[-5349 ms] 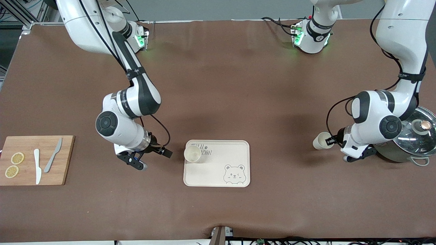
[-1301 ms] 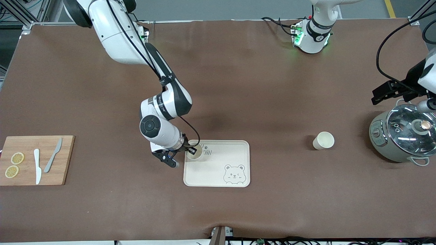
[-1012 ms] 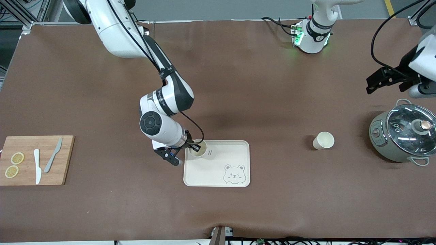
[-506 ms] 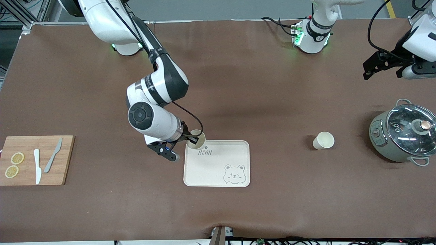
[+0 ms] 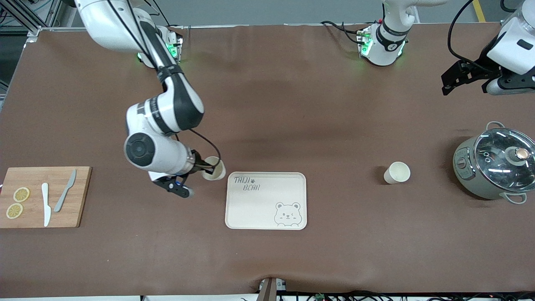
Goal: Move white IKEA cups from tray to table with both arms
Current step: 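Carry the cup with the right gripper toward the cutting board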
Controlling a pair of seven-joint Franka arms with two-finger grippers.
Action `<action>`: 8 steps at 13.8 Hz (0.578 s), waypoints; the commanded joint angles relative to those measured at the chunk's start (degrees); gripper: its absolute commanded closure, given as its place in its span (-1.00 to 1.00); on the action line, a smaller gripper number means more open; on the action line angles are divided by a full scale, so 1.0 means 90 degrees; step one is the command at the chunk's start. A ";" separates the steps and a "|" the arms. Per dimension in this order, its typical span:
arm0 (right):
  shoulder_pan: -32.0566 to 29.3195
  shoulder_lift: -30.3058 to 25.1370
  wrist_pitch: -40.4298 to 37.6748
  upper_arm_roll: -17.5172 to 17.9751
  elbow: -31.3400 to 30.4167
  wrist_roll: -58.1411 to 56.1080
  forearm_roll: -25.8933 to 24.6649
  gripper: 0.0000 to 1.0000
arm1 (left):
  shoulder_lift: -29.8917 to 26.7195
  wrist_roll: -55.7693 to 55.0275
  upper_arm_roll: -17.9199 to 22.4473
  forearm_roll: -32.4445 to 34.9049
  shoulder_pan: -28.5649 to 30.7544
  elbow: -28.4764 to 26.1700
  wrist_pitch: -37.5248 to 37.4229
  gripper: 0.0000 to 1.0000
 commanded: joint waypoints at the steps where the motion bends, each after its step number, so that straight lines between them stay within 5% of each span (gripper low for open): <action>1: -0.0487 -0.0709 0.0147 0.0082 -0.1222 -0.0835 -0.0215 1.00 | -0.0033 0.0010 0.0060 -0.0111 -0.0010 -0.0063 0.0104 -1.00; 4: -0.0810 -0.1430 0.1394 0.0082 -0.2929 -0.1733 -0.0509 1.00 | -0.0033 0.0010 0.0060 -0.0111 0.0029 -0.0062 0.0104 -1.00; 8: -0.1531 -0.1928 0.1544 0.0062 -0.3869 -0.3372 -0.0529 1.00 | -0.0082 0.0030 0.0069 -0.0111 0.0029 -0.0082 0.0055 -1.00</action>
